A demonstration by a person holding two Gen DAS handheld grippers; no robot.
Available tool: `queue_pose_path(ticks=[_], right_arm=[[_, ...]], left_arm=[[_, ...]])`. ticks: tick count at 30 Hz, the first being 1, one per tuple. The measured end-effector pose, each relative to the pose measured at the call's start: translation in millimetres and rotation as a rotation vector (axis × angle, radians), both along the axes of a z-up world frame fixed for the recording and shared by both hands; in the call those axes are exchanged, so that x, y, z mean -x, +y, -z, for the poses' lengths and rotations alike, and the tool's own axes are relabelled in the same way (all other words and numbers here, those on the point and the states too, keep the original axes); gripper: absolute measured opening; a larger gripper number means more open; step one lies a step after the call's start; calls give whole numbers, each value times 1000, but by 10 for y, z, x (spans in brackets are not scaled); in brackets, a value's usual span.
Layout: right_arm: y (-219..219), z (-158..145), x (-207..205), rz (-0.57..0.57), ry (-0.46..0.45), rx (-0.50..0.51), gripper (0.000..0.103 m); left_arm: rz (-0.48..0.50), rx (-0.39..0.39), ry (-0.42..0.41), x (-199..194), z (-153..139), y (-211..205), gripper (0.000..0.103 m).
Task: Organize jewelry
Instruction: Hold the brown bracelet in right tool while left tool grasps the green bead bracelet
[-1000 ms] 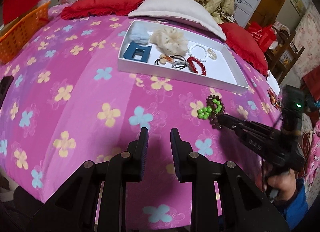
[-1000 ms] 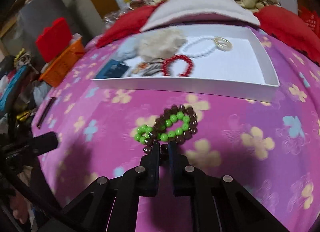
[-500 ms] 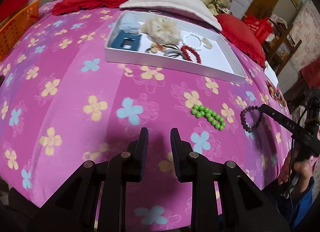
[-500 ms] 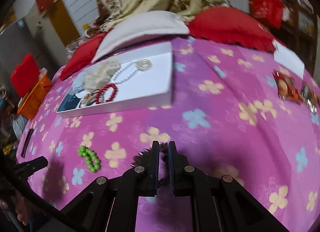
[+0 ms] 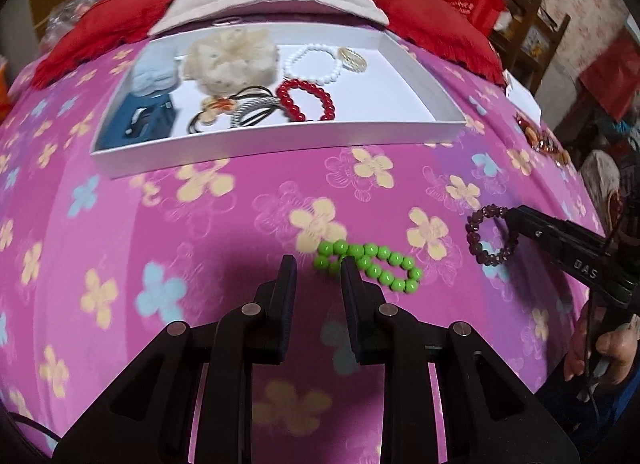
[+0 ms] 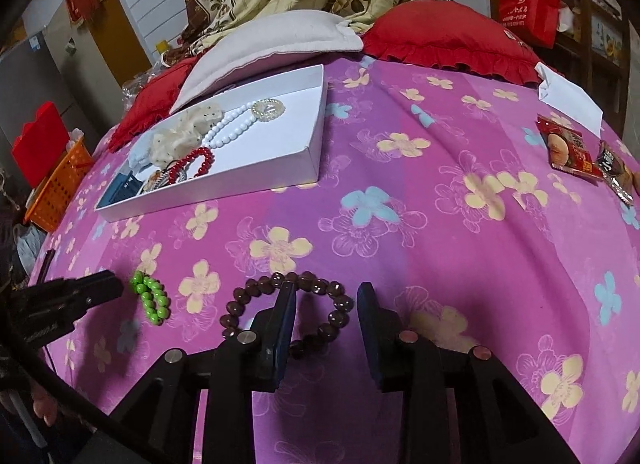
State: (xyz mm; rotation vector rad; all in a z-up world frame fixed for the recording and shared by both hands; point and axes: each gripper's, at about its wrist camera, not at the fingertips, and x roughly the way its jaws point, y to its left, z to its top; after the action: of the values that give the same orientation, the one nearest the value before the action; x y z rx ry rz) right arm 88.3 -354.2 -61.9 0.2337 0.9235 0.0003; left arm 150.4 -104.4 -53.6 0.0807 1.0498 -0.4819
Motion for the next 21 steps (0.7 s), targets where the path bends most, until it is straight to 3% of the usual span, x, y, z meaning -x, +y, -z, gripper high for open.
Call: queue_pose_path(ticks=[8,15,17,19,21], right_arm=[[10,35,-48,-4,-9,-1,30],[166,53,-83,-34,-23,88,30],[207,65,-78,-43,-30,120,30],[242,74,-75,-51,-33,147,30],[273,75,-76,-59,-28,162,16]], left_arm=[[38,22,34,-95,99,-125,22],[107,21,23,9,96,-298,21],[105,22,36,15,108,-315,6],[90,37,46,11,113,-298,5],[79,54,63,6,116,-274,3]])
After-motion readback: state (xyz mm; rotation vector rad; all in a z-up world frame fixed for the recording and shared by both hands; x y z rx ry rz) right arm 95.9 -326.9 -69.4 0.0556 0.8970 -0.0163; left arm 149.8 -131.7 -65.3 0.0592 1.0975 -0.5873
